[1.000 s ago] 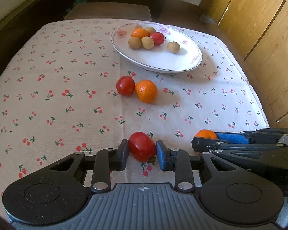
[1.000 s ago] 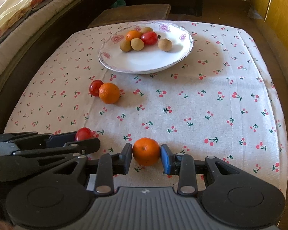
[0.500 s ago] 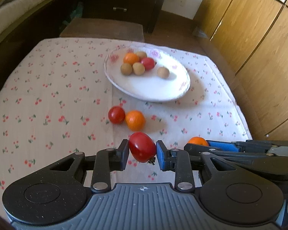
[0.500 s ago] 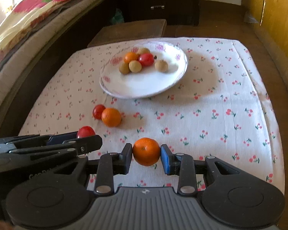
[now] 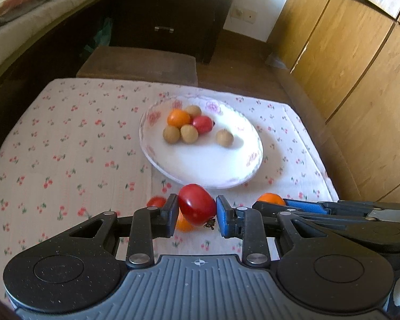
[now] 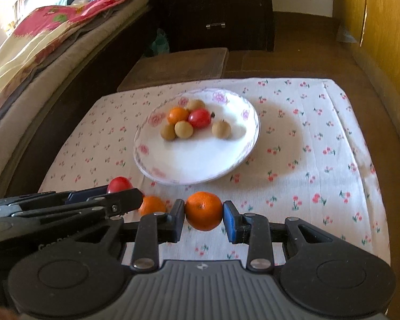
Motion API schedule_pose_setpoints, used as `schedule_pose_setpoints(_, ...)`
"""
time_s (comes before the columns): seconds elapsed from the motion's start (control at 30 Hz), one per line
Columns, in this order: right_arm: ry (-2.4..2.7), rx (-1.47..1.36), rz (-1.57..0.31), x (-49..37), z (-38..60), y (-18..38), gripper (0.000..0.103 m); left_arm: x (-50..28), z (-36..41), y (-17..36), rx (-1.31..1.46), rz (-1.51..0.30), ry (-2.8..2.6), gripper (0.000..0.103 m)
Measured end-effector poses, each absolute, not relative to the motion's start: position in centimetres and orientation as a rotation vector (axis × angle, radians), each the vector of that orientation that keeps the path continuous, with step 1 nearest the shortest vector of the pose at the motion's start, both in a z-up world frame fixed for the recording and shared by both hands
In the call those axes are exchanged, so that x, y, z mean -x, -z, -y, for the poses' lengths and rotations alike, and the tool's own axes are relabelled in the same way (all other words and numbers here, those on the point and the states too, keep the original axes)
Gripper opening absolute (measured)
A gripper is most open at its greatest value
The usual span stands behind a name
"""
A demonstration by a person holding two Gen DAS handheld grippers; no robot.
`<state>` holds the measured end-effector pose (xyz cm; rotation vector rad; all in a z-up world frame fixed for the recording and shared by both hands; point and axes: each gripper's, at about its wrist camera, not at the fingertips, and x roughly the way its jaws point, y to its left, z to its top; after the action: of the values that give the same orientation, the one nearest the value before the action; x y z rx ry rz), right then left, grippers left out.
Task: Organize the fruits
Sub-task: 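Carry the tomato in the left gripper while the right carries the orange to the bowl, then open both grippers over the bowl, releasing the tomato and orange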
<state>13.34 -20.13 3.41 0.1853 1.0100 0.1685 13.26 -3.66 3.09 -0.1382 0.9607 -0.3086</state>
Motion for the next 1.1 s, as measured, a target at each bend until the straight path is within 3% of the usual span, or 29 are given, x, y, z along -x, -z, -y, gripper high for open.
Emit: schedule_pose_setpoints(1.1,-0.15,-0.182,-1.013,-20.6,20.2,-0.3,0.034,-19.9,4.1,-0.6,0.156,-0.99,0.235,0.037)
